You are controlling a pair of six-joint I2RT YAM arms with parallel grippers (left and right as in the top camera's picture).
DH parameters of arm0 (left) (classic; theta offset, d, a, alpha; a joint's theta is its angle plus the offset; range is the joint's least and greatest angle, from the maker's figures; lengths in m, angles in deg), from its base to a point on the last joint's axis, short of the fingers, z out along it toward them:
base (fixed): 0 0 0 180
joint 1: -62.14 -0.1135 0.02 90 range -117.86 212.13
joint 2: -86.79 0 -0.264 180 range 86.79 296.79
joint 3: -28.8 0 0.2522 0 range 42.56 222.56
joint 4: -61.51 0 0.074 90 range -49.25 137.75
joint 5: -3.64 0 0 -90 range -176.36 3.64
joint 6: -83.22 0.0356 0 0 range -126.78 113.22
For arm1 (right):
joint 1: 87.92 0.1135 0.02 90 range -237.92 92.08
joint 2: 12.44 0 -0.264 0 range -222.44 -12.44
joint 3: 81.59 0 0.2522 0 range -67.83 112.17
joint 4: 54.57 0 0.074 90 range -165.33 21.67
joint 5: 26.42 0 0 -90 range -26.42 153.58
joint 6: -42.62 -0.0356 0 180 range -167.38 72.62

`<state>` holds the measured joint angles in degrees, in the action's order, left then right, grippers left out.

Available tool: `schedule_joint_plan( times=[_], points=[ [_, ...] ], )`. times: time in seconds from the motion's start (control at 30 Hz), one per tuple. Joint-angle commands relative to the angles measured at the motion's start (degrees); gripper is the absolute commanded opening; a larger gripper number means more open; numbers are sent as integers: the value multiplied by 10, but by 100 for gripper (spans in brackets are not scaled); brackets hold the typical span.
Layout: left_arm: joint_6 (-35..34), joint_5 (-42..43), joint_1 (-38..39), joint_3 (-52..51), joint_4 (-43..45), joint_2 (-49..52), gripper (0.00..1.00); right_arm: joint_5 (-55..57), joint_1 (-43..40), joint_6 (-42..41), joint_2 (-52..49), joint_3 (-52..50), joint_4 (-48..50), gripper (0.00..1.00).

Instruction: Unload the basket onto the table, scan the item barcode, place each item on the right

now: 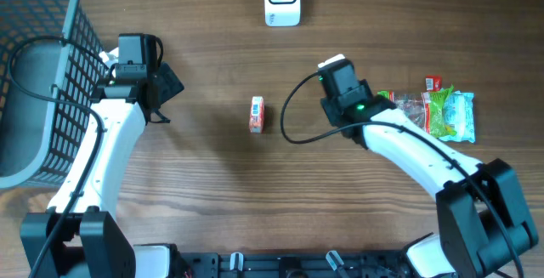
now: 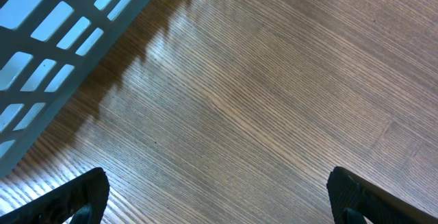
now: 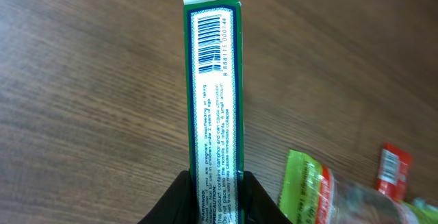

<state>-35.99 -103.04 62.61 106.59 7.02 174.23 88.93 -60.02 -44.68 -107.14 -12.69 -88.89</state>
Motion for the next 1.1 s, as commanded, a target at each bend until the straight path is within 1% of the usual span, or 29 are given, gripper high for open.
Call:
schedule_joint_plan(
  times=[0.0, 0.1, 0.23, 0.33, 0.5, 0.7, 0.83, 0.97, 1.07],
  points=[
    [5, -7, -2, 0, 2, 3, 100, 92, 19, -65, -12, -4, 0, 20],
    [5, -7, -2, 0, 2, 3, 100, 92, 29, -89, -38, -4, 0, 21],
    [5, -7, -2, 0, 2, 3, 100, 92, 46, -89, -85, -4, 3, 21],
    [5, -7, -2, 0, 2, 3, 100, 57, 61, -89, -105, -4, 8, 27],
    [5, -7, -2, 0, 2, 3, 100, -21, 64, -89, -104, -4, 31, 36],
    [5, -7, -2, 0, 2, 3, 100, -25, 64, -87, -94, -4, 32, 43],
    [5, -7, -2, 0, 2, 3, 100, -25, 63, -91, -57, -2, 32, 43],
    [5, -7, -2, 0, 2, 3, 100, -25, 59, -144, -34, 0, 31, 43],
    [5, -7, -2, 0, 2, 3, 100, -25, 59, -215, -36, -5, 24, 52]
  ],
)
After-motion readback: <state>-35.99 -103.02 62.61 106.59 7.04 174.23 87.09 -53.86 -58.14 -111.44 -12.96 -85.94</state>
